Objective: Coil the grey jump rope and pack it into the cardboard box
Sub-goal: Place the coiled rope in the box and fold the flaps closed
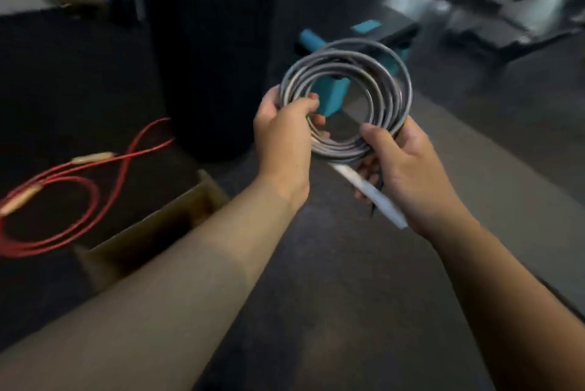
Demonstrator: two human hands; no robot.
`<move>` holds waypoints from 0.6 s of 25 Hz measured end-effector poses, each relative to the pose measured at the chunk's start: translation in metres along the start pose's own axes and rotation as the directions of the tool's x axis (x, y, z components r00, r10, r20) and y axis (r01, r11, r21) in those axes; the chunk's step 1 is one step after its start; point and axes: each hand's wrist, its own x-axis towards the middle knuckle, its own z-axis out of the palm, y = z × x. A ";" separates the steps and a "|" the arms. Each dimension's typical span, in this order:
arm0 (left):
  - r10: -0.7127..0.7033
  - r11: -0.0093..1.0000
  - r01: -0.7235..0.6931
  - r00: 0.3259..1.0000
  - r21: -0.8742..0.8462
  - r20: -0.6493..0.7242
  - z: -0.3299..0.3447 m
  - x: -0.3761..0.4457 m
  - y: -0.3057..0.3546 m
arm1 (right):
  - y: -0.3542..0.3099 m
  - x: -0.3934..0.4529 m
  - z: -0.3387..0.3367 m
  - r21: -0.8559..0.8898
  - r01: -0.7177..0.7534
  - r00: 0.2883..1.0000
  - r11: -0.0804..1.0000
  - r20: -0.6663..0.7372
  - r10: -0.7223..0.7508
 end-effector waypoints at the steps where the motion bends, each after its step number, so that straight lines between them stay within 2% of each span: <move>1: -0.013 1.000 0.013 0.999 0.015 -0.047 -0.020 0.004 0.019 | -0.011 0.006 0.023 -0.001 0.006 0.999 1.000 0.052 -0.006; 4: -0.066 0.995 0.085 0.952 0.052 -0.298 -0.103 0.016 0.068 | -0.031 0.023 0.112 -0.038 0.017 0.957 0.999 0.291 -0.005; 7: -0.082 0.977 0.171 0.853 0.126 -0.515 -0.191 0.033 0.075 | -0.028 0.038 0.196 -0.138 0.048 0.867 0.989 0.497 0.028; 9: -0.088 0.943 0.252 0.819 0.217 -0.568 -0.232 0.043 0.060 | -0.011 0.050 0.229 -0.204 0.050 0.810 0.978 0.581 0.080; 11: -0.155 0.904 0.362 0.773 0.227 -0.615 -0.275 0.059 0.037 | 0.013 0.068 0.271 -0.316 0.058 0.727 0.947 0.663 0.177; 15: -0.217 0.831 0.482 0.740 0.277 -0.637 -0.330 0.095 -0.020 | 0.081 0.103 0.328 -0.492 0.080 0.607 0.867 0.714 0.349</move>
